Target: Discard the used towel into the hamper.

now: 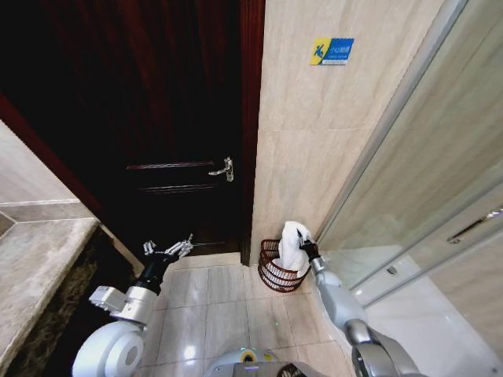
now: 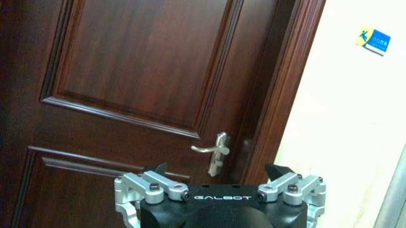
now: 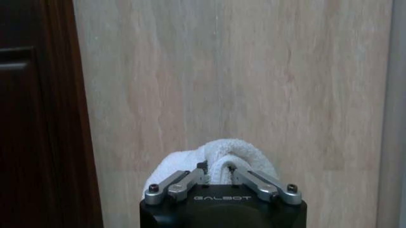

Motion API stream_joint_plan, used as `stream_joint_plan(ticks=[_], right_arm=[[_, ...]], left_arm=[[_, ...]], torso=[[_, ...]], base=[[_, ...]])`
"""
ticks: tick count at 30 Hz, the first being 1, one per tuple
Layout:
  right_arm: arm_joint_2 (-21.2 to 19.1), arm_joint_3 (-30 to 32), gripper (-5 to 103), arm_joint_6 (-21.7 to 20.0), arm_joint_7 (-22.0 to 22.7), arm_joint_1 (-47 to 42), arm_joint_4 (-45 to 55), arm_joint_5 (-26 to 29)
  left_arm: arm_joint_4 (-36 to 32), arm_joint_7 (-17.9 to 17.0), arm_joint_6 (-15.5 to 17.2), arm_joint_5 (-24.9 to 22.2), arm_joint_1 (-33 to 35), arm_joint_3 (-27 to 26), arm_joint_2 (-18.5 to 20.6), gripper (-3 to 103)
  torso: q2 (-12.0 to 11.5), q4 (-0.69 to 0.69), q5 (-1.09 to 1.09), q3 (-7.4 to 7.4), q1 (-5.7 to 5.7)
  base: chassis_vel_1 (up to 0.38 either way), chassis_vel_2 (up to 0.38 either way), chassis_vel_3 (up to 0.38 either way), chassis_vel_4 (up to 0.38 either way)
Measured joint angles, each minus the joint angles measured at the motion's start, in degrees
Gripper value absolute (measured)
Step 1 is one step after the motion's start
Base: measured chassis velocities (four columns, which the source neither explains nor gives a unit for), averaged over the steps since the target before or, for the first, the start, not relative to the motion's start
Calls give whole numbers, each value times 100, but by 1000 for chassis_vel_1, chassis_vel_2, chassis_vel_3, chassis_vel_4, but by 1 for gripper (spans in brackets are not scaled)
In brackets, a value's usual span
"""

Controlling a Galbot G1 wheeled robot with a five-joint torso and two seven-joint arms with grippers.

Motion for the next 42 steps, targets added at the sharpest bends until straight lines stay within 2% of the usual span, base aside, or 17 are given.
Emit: stream_joint_plan(ticks=[5, 11, 14, 23, 42], right_arm=[[73, 255, 9, 6, 66, 318, -364, -339], [62, 283, 9, 88, 230, 608, -348, -442], [57, 257, 9, -25, 220, 611, -366, -555], [99, 274, 9, -346, 226, 455, -487, -566], [103, 291, 9, -288, 291, 354, -312, -621]], left_arm=[[0, 0, 0, 0, 0, 0, 0, 100], [0, 0, 0, 0, 0, 0, 0, 100], [0, 0, 0, 0, 0, 0, 0, 100], [0, 0, 0, 0, 0, 0, 0, 100], [0, 0, 0, 0, 0, 0, 0, 100]], torso=[[0, 2, 0, 0, 0], [0, 2, 0, 0, 1], [0, 2, 0, 0, 1], [0, 1, 1, 0, 0], [0, 1, 1, 0, 0]], base=[[0, 0, 0, 0], [0, 0, 0, 0], [0, 0, 0, 0], [0, 0, 0, 0], [0, 0, 0, 0]])
